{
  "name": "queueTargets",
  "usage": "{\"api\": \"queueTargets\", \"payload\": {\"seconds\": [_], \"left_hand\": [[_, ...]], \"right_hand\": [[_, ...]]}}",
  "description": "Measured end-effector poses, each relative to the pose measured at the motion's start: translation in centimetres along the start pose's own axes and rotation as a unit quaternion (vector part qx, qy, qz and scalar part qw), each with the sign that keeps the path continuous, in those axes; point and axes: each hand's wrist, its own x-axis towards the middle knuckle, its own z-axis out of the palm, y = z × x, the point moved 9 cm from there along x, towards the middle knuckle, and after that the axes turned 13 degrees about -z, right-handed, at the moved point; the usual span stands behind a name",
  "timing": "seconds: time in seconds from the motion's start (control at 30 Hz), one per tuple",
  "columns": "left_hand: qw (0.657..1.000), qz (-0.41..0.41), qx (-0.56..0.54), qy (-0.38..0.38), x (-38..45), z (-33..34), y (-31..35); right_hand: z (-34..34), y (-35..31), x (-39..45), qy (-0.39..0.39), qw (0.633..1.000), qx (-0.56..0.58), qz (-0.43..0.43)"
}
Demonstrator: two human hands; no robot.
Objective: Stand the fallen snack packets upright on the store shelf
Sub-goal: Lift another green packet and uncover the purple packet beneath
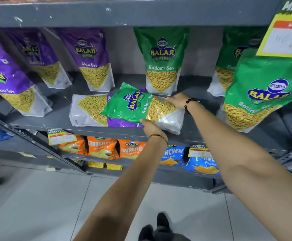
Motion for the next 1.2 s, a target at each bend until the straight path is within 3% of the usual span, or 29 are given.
{"api": "queueTargets", "payload": {"seconds": [0.23,0.33,0.47,0.6,0.73,0.9,1.1,1.2], "left_hand": [[1.000,0.014,-0.003,-0.014,-1.4,0.1,1.2],[0.999,0.019,0.004,-0.028,-1.5,-0.6,1.8],[0.995,0.033,0.030,-0.085,0.5,-2.0,2.6],[0.983,0.039,0.105,-0.143,-4.9,-3.2,4.0],[0.967,0.077,0.170,-0.176,-9.0,-4.6,5.9],[0.953,0.088,0.173,-0.234,-12.3,-6.0,6.8],[0.939,0.099,0.186,-0.273,-14.3,-7.2,6.8],[0.938,0.106,0.196,-0.267,-13.3,-7.7,7.0]], "right_hand": [[-0.4,1.6,-1.3,0.005,0.999,0.036,0.035],[0.1,3.2,-3.6,-0.008,0.991,0.110,0.070],[2.1,3.1,-7.2,-0.045,0.946,0.317,0.038],[3.3,0.8,-11.1,-0.085,0.900,0.426,-0.047],[3.7,-2.4,-13.8,-0.131,0.901,0.401,-0.103],[3.6,-4.8,-16.7,-0.189,0.890,0.393,-0.131],[3.6,-6.8,-19.0,-0.187,0.870,0.429,-0.157],[4.4,-5.8,-19.0,-0.172,0.878,0.421,-0.147]]}}
